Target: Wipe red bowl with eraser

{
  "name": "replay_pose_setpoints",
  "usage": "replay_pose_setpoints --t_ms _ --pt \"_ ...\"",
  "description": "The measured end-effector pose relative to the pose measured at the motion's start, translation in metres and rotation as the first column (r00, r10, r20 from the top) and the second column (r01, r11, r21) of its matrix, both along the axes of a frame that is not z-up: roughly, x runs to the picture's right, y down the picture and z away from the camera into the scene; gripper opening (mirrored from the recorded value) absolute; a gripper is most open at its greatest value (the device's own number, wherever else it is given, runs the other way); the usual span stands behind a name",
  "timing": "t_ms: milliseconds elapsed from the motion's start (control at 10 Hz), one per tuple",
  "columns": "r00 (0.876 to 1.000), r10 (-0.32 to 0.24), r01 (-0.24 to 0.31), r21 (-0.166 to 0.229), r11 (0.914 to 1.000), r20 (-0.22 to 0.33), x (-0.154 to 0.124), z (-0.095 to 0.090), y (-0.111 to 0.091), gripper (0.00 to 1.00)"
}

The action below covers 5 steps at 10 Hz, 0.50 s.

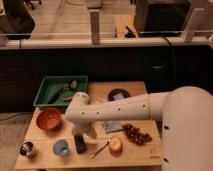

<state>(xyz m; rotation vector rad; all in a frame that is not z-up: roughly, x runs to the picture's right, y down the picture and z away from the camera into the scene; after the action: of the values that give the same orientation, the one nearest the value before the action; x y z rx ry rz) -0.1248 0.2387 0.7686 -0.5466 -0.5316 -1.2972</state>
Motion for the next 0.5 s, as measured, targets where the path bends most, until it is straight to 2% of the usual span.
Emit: replay_pose_setpoints --t_ms 500 --pt "0.999 -0.039 0.039 -0.026 0.9989 -0.008 0.003 0.032 0.013 0.8"
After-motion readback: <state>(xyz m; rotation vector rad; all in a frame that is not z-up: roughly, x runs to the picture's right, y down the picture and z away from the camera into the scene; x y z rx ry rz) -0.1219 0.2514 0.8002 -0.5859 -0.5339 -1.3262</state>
